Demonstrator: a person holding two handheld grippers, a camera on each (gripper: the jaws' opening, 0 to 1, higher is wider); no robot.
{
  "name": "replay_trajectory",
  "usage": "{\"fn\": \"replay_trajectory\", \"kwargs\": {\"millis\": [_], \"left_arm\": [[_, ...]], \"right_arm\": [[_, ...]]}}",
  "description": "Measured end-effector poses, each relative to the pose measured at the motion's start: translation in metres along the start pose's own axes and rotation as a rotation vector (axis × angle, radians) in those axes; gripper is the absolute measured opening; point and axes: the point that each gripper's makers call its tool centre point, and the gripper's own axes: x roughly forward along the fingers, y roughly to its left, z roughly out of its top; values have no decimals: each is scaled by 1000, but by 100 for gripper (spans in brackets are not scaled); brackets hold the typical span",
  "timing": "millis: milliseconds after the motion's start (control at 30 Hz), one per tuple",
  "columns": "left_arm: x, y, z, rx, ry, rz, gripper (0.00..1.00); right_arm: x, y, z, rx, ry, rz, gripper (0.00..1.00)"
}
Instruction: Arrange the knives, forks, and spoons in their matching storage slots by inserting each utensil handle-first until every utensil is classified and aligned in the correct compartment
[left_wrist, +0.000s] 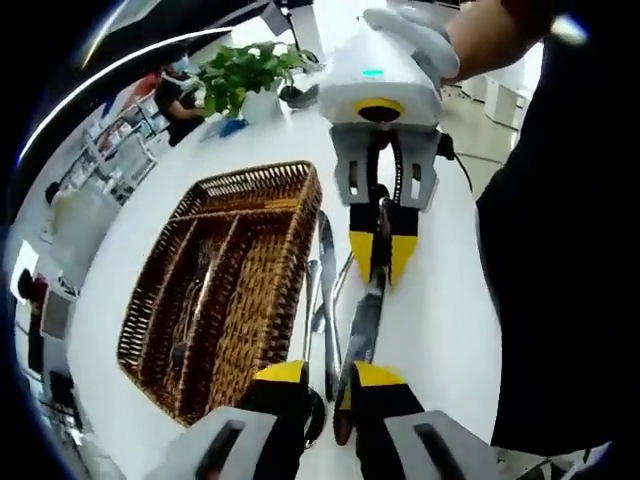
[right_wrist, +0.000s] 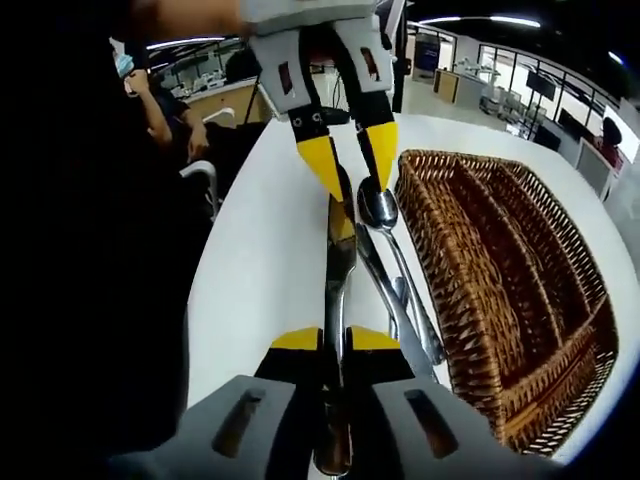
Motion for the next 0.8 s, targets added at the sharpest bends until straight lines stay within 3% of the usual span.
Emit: {"fn": "replay_trajectory", "kwargs": {"millis": [133,267,400,567,667,700,733,800], "left_arm": [[-17,9,2,-138,-87,20,27],[-30,14,0,-209,-139,50,28],[-51,17,2,-300,-214,103,41],[-68,19,-16,-349,-248,149,54],[-78,24,-23,-369,-271,198,67],[-85,34,-23,-359,-299,265,78],[-89,37,-22,-376,-321,285,87],[-93,35,-21,-423,-340,272,95]], "right_arm": [[-8,0,4,-17,7,-10,3],[-17,-1,8,-24,18,-23,3],[-30,-5,15,-35,21,-48,3],[-49,-8,27,-77,52,-80,3],[-61,-8,39,-103,46,-98,3],[-67,-8,45,-117,41,-107,3],[-71,-8,49,-127,42,-112,3],[-78,-10,56,-144,39,-122,4]]}}
